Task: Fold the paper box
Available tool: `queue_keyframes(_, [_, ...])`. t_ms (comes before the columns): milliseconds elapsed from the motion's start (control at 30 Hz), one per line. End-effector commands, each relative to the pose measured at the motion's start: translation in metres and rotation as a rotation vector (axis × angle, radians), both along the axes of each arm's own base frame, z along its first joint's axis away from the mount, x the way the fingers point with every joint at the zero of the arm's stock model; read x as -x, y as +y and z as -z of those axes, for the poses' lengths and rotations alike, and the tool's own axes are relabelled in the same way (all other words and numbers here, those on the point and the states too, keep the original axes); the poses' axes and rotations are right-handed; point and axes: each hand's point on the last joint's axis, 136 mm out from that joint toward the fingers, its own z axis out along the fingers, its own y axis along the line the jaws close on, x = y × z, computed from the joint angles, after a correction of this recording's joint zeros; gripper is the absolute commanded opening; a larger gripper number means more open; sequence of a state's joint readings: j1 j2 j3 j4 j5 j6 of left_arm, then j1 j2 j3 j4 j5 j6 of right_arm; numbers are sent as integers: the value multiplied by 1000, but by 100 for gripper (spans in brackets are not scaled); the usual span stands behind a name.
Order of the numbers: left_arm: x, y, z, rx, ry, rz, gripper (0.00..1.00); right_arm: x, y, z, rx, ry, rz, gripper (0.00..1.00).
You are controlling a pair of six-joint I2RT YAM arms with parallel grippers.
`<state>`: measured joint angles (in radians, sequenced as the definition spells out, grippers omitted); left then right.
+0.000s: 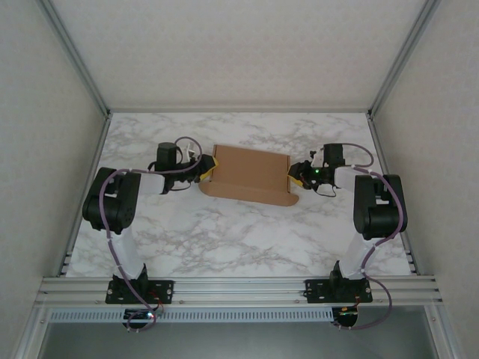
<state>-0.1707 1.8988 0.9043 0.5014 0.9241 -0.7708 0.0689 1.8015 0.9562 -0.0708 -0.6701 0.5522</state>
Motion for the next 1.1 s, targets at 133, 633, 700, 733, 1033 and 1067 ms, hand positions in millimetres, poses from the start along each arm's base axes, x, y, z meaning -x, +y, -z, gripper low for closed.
queue_keyframes(133, [11,-56,-58,99,-111,168,56,21,29,-4,-23,57,-76,37])
queue_keyframes(633, [23,-48,-67,93,-135,154,59,20,22,-3,108,79,-64,40])
queue_keyframes(700, [25,-49,-69,103,-141,160,59,20,23,-2,98,82,-65,40])
queue_keyframes(733, [25,-49,-71,111,-143,161,59,20,23,-2,98,83,-65,40])
queue_keyframes(1033, [28,-48,-71,74,-149,174,59,18,24,-17,89,45,-63,50])
queue_keyframes(1067, [28,-48,-69,69,-145,176,59,17,25,-20,82,36,-65,52])
